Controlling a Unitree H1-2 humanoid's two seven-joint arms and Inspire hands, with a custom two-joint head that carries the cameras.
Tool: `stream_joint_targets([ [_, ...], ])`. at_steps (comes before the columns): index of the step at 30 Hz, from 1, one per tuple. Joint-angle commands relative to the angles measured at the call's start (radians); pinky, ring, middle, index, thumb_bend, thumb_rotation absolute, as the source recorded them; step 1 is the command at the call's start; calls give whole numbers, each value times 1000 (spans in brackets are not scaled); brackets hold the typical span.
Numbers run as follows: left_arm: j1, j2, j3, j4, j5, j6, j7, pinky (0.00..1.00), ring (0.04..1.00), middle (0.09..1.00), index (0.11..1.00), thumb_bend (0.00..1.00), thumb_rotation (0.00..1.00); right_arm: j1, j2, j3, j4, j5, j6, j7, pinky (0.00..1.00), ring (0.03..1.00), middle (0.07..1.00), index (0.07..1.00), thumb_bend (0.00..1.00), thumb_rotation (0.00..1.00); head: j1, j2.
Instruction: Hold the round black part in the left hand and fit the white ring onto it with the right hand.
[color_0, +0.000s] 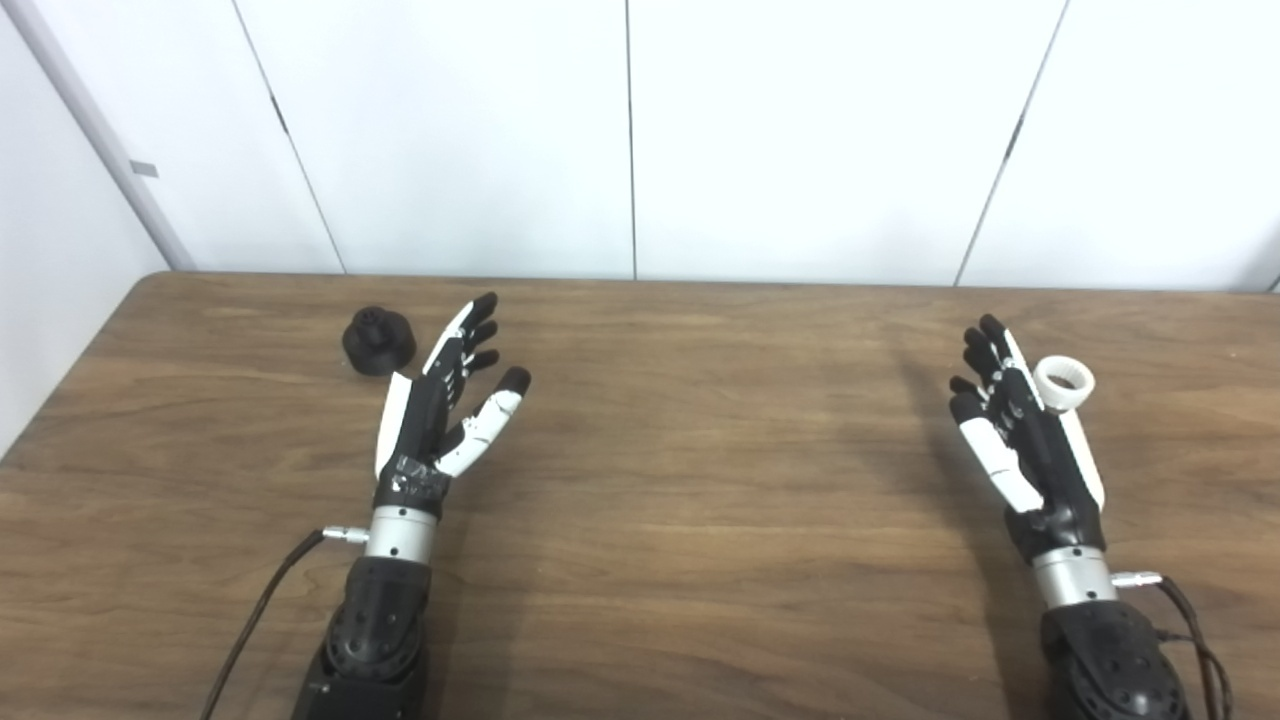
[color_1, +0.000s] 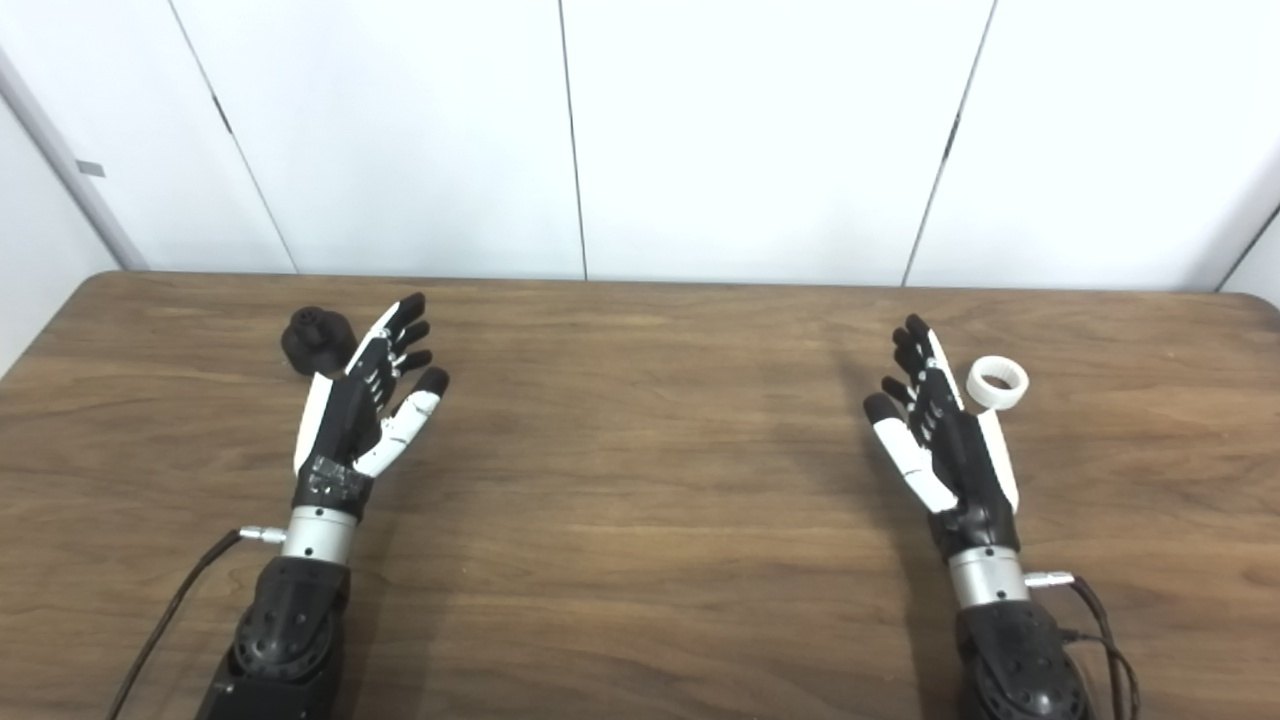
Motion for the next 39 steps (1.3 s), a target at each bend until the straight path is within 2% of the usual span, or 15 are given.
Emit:
stream_joint_targets([
  [1, 52, -7, -18, 46, 53, -15, 29, 822, 902, 929, 916, 638, 599, 50, 3, 6, 83, -6, -35, -2, 901, 965, 956, 976, 496, 729, 9, 0],
  [7, 39, -6, -18, 31, 96, -38, 68, 808, 897, 920, 894, 691, 499, 49, -3, 0, 107, -10, -62, -4, 919, 964, 949, 972, 511, 740, 37, -11],
  [12, 9, 26, -25, 32, 160, -45, 99, 831, 899, 914, 890, 745, 459, 48, -4, -4, 103, -2, -48, -2, 911, 961, 946, 969, 530, 751, 46, -16],
  [15, -16, 46, -28, 55, 215, -86, 146, 781, 843, 850, 843, 789, 393, 47, -4, -3, 113, -1, -58, -1, 919, 964, 949, 970, 519, 745, 52, -25],
  [18, -35, 65, -34, 60, 273, -97, 190, 725, 786, 801, 790, 826, 326, 45, -4, -1, 125, -6, -70, -4, 930, 967, 947, 971, 517, 743, 63, -37],
  [22, -65, 126, -70, 65, 413, -101, 292, 688, 762, 784, 770, 868, 355, 45, -2, 4, 135, -11, -86, -4, 932, 966, 946, 971, 508, 751, 80, -51],
  [24, -90, 165, -102, 75, 489, -101, 354, 678, 763, 792, 784, 870, 383, 44, -1, 4, 147, -13, -101, -7, 929, 967, 946, 969, 504, 746, 96, -71],
  [26, -113, 184, -112, 80, 548, -94, 392, 705, 792, 805, 783, 885, 380, 42, 0, 3, 159, -21, -116, -13, 930, 957, 937, 961, 486, 736, 102, -77],
  [28, -132, 199, -118, 86, 592, -86, 420, 735, 814, 816, 783, 895, 366, 43, 1, 1, 161, -8, -111, -6, 952, 960, 940, 962, 478, 731, 107, -79],
  [30, -152, 218, -126, 97, 638, -73, 444, 807, 838, 825, 788, 900, 383, 44, 2, 3, 157, -7, -108, -4, 920, 958, 942, 963, 491, 733, 108, -82],
  [33, -173, 240, -130, 104, 683, -36, 455, 860, 859, 837, 797, 905, 412, 45, 3, 8, 156, -18, -113, -8, 898, 956, 944, 967, 496, 738, 103, -81],
  [37, -195, 265, -140, 123, 723, -14, 485, 873, 880, 842, 792, 917, 428, 48, 9, 10, 147, -16, -107, -9, 874, 949, 943, 965, 479, 709, 103, -85],
  [39, -210, 280, -150, 156, 755, -5, 528, 899, 902, 855, 796, 920, 421, 48, 12, 10, 149, -19, -109, -13, 878, 947, 939, 963, 480, 707, 107, -88],
])
